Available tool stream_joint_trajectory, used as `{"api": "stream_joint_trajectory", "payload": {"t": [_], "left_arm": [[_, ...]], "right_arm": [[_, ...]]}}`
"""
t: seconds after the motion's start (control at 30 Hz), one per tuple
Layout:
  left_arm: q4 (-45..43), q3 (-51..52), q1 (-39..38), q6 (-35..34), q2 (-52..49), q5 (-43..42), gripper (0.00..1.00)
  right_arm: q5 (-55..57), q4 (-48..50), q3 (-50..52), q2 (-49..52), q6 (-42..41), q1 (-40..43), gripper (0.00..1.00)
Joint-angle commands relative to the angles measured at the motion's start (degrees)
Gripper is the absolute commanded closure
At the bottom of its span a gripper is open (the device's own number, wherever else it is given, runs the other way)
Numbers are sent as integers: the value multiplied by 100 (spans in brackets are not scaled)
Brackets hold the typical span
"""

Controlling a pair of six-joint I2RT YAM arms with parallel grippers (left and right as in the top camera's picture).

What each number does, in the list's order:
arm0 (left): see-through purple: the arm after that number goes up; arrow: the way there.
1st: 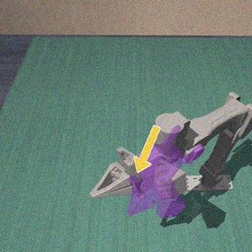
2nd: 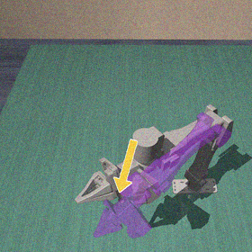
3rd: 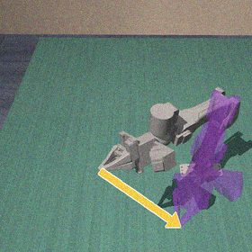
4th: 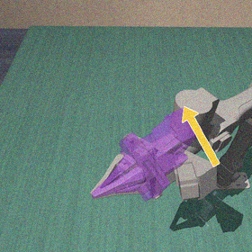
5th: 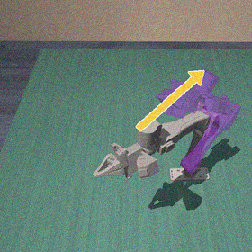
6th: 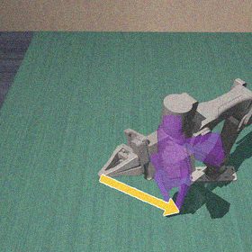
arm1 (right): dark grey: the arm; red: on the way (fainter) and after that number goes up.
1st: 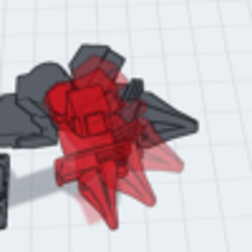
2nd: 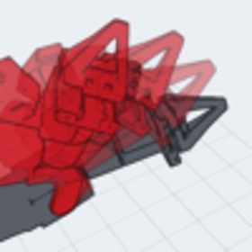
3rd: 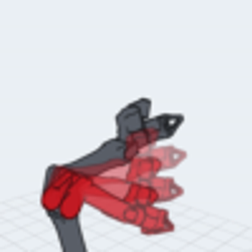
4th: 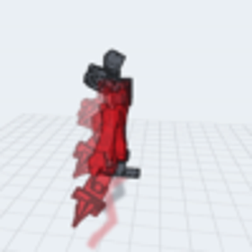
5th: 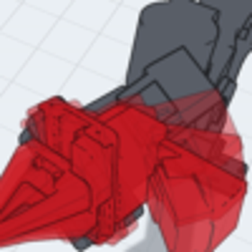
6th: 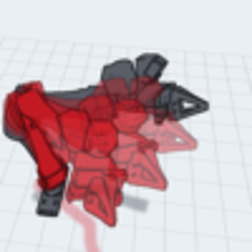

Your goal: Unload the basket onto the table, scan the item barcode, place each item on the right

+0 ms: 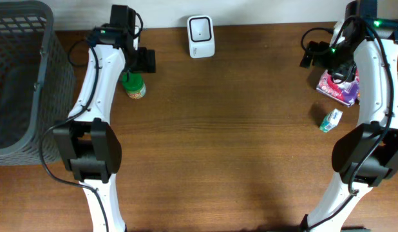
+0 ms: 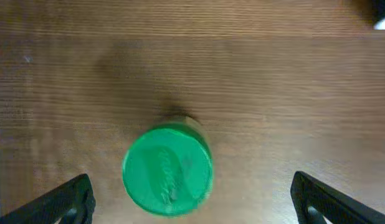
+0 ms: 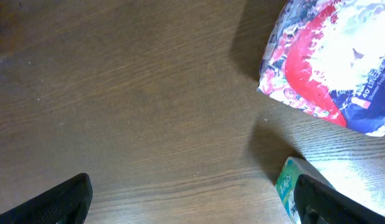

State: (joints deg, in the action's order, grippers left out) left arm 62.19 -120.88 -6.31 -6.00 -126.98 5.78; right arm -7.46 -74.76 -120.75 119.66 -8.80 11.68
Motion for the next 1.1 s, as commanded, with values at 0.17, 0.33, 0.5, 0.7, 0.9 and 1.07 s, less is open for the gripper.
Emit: {"api": "stream_joint_trajectory", "payload": {"t": [0.17,0.33,0.5,0.7,0.9,1.07], "left_arm": [[-778,1043,214,138,-186,258,1],[-968,1043,195,140,-605,-317,1],[-938,1025,192,138,-612,-452,9],[-293,505,186,138,-608,-459,28],[365,238,-151,138,-608,-457,42],[603,37,-796,136,-608,-1088,38]], "right_arm": [[66,2,-33,20,39,-2,1],[66,4,-33,20,39,-2,1],[66,4,-33,20,39,-2,1],[66,4,-33,20,39,-2,1],[66,4,-33,20,39,-2,1],[66,4,-33,20,39,-2,1]]}}
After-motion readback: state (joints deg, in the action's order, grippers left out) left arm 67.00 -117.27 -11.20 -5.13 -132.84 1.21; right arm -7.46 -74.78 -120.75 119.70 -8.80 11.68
